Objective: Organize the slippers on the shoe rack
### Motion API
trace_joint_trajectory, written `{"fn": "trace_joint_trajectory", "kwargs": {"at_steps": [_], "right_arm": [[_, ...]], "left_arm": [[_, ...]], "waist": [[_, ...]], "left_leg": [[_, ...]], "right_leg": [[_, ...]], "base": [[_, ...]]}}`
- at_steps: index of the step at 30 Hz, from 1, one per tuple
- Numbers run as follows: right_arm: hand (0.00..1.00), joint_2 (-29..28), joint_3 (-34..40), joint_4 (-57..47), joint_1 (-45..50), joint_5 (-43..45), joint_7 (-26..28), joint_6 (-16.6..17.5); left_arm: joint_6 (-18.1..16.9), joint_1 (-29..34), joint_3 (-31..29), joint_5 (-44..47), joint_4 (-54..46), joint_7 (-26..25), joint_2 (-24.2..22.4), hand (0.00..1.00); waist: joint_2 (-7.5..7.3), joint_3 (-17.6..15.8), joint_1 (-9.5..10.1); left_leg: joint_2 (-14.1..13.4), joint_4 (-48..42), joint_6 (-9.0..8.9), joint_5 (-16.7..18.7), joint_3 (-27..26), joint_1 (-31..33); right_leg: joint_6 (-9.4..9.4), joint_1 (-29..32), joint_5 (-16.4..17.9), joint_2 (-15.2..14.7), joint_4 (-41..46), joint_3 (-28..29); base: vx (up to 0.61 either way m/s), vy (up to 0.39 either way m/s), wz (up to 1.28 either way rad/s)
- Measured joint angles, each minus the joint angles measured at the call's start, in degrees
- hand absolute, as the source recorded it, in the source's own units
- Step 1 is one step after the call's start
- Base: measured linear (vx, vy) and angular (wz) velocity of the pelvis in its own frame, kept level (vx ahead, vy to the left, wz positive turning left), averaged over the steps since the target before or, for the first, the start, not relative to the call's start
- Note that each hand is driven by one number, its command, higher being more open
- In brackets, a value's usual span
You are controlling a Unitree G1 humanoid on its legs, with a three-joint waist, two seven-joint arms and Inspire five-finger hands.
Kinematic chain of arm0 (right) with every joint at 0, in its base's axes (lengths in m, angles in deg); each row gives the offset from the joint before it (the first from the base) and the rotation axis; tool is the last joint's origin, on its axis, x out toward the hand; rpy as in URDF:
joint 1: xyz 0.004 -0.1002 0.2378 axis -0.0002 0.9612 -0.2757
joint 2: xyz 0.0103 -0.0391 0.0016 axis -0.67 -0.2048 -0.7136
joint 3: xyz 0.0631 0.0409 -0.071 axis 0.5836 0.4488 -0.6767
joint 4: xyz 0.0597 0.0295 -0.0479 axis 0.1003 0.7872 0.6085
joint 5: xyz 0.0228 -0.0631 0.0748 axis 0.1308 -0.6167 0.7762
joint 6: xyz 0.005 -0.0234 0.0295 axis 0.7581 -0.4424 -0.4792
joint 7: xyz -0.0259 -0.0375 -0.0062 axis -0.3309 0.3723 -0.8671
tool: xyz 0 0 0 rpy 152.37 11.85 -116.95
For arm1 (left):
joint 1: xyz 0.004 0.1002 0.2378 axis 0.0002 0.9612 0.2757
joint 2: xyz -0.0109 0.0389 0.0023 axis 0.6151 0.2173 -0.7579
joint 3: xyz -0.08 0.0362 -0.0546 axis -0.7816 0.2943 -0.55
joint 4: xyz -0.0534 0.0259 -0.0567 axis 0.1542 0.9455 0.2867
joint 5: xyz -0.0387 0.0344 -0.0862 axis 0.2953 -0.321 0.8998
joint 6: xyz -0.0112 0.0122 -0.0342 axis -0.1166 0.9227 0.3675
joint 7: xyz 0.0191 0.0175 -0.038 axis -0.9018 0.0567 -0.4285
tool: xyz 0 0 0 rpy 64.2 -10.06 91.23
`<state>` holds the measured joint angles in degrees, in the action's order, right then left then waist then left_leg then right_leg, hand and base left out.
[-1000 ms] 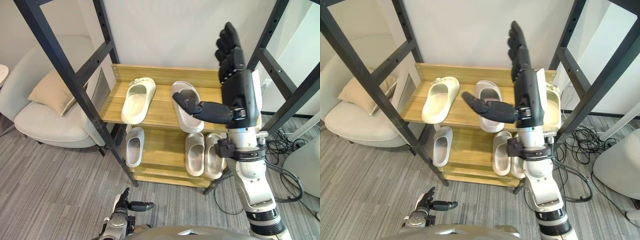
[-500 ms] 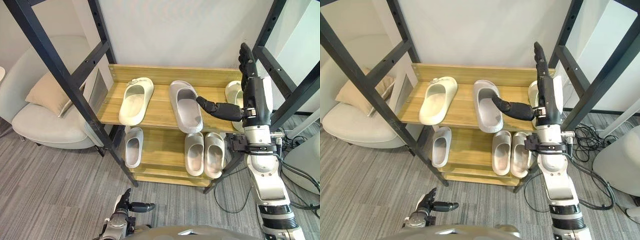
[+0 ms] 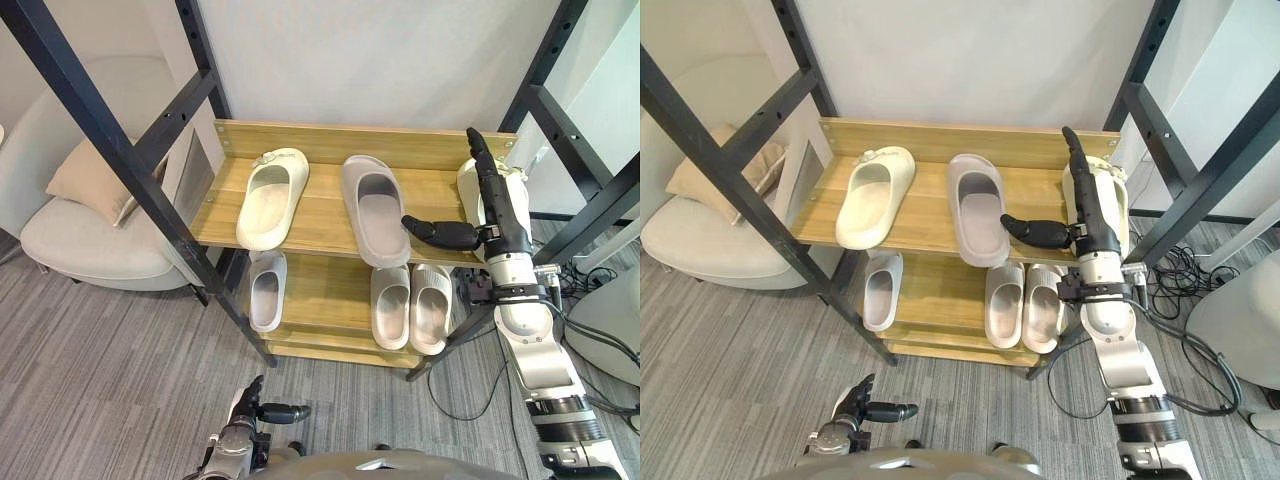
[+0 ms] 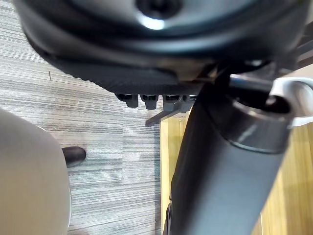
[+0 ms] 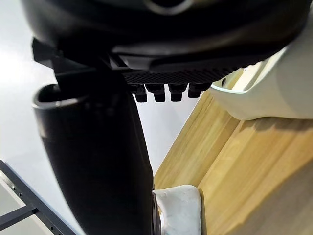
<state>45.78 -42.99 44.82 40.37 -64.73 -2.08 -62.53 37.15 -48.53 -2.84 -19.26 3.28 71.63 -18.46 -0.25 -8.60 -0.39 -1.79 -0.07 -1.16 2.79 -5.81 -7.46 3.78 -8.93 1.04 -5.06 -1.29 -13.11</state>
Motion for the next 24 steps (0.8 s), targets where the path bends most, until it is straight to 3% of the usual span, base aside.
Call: {"fn": "trace_joint_trajectory", "kwargs": {"at_steps": [22, 23, 24], "right_arm": [[1.0, 1.27, -4.8, 7.0, -8.25, 0.01, 0.07, -0.86], [0.0, 1.28, -4.87, 7.76, -8.84, 0.03, 0.08, -0.88], [0.0, 1.3, -4.93, 8.15, -9.31, 0.04, 0.09, -0.87]], "left_arm": [[-0.22, -0.01, -0.03, 0.06, -0.86, 0.52, 0.92, 1.0], [-0.31, -0.01, -0.02, 0.06, -0.86, 0.54, 0.97, 1.0], [-0.35, -0.01, -0.02, 0.07, -0.85, 0.54, 0.99, 1.0]], "waist": [[-1.59, -0.82, 0.17], [-1.68, -0.87, 0.17], [-1.71, -0.88, 0.17]], "left_leg": [[0.23, 0.04, 0.22, -0.17, 1.12, 0.83], [0.23, 0.15, 0.24, -0.27, 1.12, 0.83], [0.24, 0.37, 0.24, -0.41, 1.12, 0.82]], "right_leg": [[-0.07, 0.02, -0.19, -0.12, -0.21, -1.07], [-0.07, 0.06, -0.19, -0.12, -0.21, -1.06], [-0.07, 0.17, -0.2, -0.12, -0.21, -1.06]], "base": [[0.0, -0.003, 0.02], [0.0, 0.0, 0.0], [0.0, 0.0, 0.0]]}}
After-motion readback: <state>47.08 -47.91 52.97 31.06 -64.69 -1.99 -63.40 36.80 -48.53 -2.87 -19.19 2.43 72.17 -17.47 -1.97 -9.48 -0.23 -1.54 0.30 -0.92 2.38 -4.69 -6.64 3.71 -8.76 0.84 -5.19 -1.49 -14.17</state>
